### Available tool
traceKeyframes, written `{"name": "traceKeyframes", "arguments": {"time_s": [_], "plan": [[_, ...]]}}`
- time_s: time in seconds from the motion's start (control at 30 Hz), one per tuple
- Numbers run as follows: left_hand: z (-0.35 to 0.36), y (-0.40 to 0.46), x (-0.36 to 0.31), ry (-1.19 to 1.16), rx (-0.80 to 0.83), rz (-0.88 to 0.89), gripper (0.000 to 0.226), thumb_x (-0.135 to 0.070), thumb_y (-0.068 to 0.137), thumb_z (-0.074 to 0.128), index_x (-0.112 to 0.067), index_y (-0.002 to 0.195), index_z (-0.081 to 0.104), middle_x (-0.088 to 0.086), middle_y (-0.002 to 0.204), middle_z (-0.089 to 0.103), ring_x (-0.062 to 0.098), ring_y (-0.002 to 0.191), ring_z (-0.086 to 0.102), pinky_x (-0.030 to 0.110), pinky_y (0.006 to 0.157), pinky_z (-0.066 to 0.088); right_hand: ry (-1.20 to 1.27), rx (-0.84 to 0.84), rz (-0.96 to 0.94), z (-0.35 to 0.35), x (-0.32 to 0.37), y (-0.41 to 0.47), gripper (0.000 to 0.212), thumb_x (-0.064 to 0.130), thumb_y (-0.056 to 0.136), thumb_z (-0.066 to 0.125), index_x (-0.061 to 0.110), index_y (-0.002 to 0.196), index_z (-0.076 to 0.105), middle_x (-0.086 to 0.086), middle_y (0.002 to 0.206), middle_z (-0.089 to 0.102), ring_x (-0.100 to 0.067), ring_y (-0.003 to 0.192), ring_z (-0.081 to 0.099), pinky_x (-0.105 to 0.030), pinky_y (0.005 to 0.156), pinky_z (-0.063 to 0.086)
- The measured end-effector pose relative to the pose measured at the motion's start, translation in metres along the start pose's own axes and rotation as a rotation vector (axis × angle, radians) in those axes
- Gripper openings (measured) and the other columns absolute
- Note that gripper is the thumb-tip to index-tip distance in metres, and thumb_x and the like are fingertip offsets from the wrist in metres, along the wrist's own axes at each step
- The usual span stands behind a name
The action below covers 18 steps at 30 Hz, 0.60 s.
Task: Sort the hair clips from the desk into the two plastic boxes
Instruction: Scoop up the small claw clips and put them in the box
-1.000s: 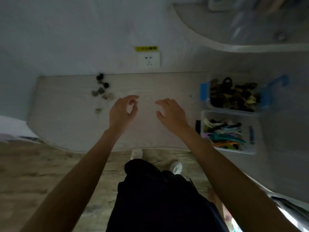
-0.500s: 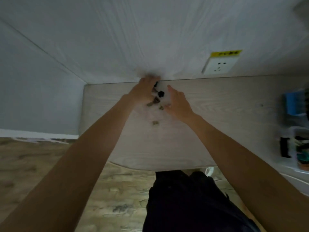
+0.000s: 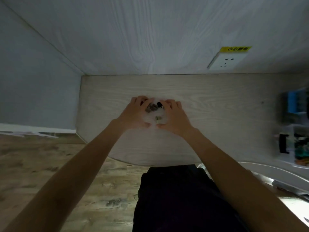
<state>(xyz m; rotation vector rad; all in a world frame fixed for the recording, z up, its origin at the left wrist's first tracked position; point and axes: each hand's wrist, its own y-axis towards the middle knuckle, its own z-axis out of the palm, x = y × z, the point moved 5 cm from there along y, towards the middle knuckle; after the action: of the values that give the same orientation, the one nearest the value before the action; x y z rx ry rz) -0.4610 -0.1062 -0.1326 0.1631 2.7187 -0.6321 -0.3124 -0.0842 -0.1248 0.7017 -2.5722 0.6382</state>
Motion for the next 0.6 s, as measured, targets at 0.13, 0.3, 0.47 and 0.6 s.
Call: {"name": "traceKeyframes", "arguments": {"time_s": [0.13, 0.3, 0.47, 0.6], "plan": [[0.0, 0.0, -0.003, -0.195, -0.1, -0.111, 0.082, -0.031, 0.072, 0.076, -0.019, 0.141, 0.033, 0.013, 0.139, 0.034, 0.032, 0.124, 0.036, 0.038, 0.103, 0.035, 0.018, -0.032, 0.092, 0.002, 0.005, 0.005, 0.082, 0.035, 0.074, 0.073, 0.014, 0.14, 0.028, -0.015, 0.13, 0.035, -0.032, 0.115, 0.036, -0.038, 0.091, 0.043], [-0.006, 0.002, -0.014, -0.281, -0.189, -0.105, 0.049, -0.032, 0.075, 0.071, -0.02, 0.121, 0.055, 0.006, 0.118, 0.054, 0.021, 0.104, 0.055, 0.022, 0.084, 0.035, 0.063, -0.018, 0.103, 0.002, 0.008, 0.015, 0.066, 0.028, 0.073, 0.075, 0.011, 0.127, 0.041, -0.016, 0.125, 0.039, -0.035, 0.108, 0.045, -0.043, 0.087, 0.046], [-0.004, -0.001, -0.025, -0.329, -0.188, -0.076, 0.043, -0.023, 0.08, 0.067, -0.015, 0.121, 0.055, 0.009, 0.118, 0.057, 0.026, 0.105, 0.056, 0.03, 0.089, 0.04, 0.063, -0.07, 0.099, 0.006, 0.008, 0.014, 0.049, 0.024, 0.075, 0.074, 0.008, 0.112, 0.047, -0.014, 0.117, 0.043, -0.031, 0.096, 0.051, -0.039, 0.077, 0.046], [0.001, -0.003, -0.029, -0.444, -0.145, -0.107, 0.046, -0.023, 0.079, 0.07, -0.016, 0.121, 0.054, 0.009, 0.119, 0.059, 0.024, 0.106, 0.058, 0.036, 0.095, 0.045, 0.164, -0.114, 0.09, 0.005, 0.002, 0.003, 0.042, 0.019, 0.077, 0.069, 0.01, 0.113, 0.051, -0.013, 0.112, 0.05, -0.03, 0.093, 0.055, -0.03, 0.075, 0.04]]}}
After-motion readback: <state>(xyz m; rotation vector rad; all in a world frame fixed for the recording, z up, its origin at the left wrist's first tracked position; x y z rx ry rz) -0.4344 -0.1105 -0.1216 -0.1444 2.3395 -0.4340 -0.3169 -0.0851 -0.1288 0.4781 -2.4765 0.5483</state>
